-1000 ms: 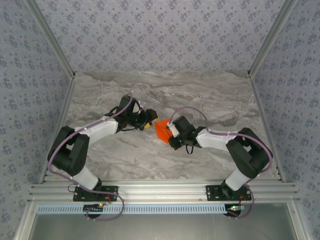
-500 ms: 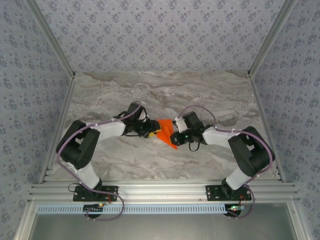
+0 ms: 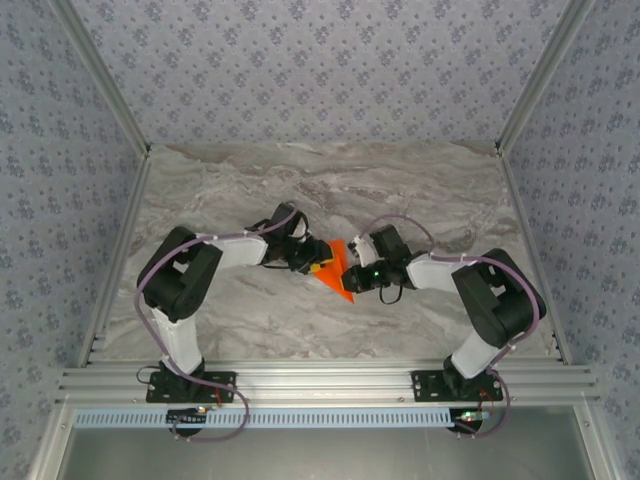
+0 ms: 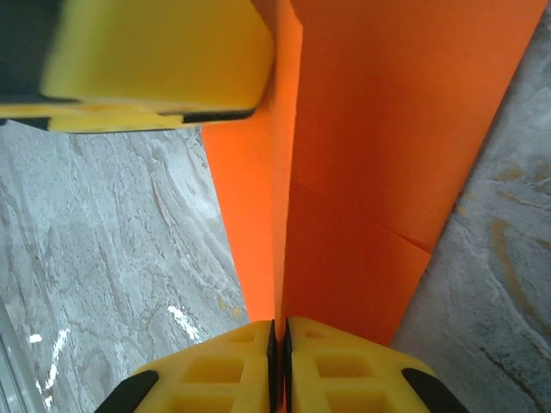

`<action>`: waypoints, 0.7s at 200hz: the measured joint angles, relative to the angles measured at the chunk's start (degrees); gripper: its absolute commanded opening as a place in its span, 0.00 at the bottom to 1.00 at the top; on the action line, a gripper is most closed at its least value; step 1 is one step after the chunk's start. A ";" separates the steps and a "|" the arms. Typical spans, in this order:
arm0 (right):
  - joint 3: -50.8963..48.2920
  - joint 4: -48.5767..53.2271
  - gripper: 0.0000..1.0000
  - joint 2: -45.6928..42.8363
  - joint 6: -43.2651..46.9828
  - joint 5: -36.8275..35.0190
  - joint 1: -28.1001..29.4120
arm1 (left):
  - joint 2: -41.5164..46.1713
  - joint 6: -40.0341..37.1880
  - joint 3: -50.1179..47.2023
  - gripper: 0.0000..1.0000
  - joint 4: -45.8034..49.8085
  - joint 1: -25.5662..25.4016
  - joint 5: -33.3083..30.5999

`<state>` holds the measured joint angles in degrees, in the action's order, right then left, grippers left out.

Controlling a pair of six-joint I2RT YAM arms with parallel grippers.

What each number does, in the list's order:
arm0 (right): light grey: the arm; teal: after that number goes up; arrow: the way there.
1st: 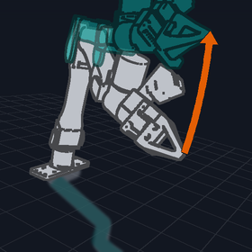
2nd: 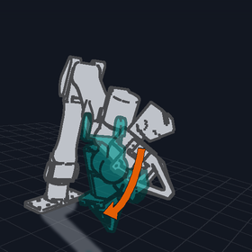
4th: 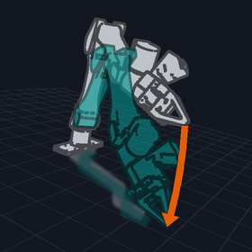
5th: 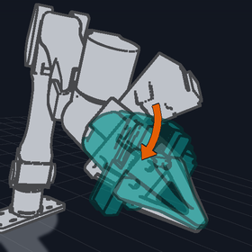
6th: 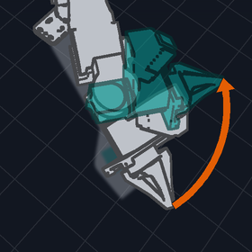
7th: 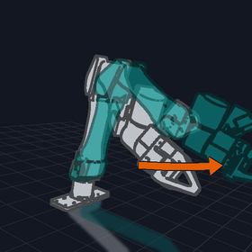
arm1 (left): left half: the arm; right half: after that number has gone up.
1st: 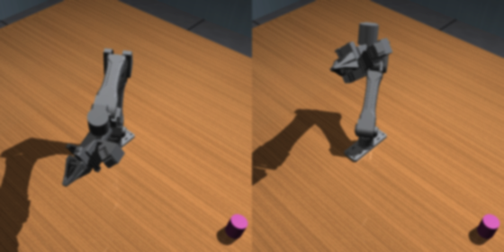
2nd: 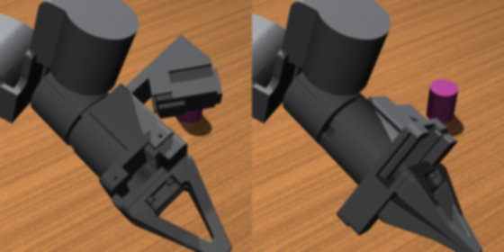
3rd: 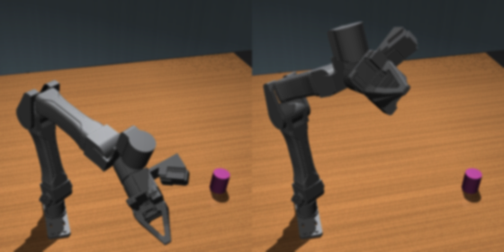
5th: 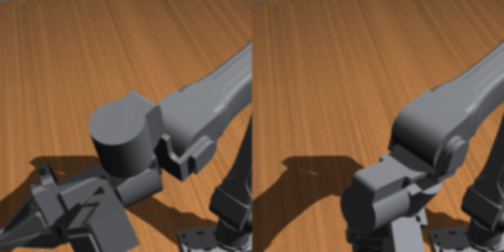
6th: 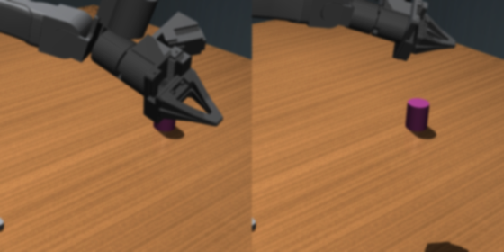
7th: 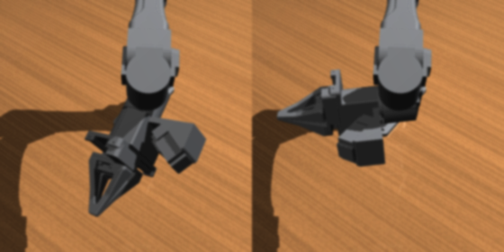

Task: Fold a paper plane with a square sheet of paper (fold left side to right side)
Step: Fourth fold the wing at the center of the table.

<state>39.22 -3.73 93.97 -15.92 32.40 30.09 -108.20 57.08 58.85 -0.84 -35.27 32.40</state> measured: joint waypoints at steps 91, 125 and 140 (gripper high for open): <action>-0.09 -0.46 0.14 0.90 -0.61 1.53 -1.09 | -3.37 -0.07 2.51 0.38 -0.22 -0.52 0.76; -0.09 -1.03 0.16 1.09 -1.25 2.58 -1.60 | -3.50 -0.24 2.84 0.38 0.26 -0.52 0.74; -0.09 -1.25 0.16 1.09 -1.31 3.02 -1.90 | -3.58 -0.28 3.21 0.38 0.94 -0.52 0.57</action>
<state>39.13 -4.97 95.07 -17.23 35.42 28.18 -111.79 56.80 62.06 0.10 -35.79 32.97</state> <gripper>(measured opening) 0.158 0.377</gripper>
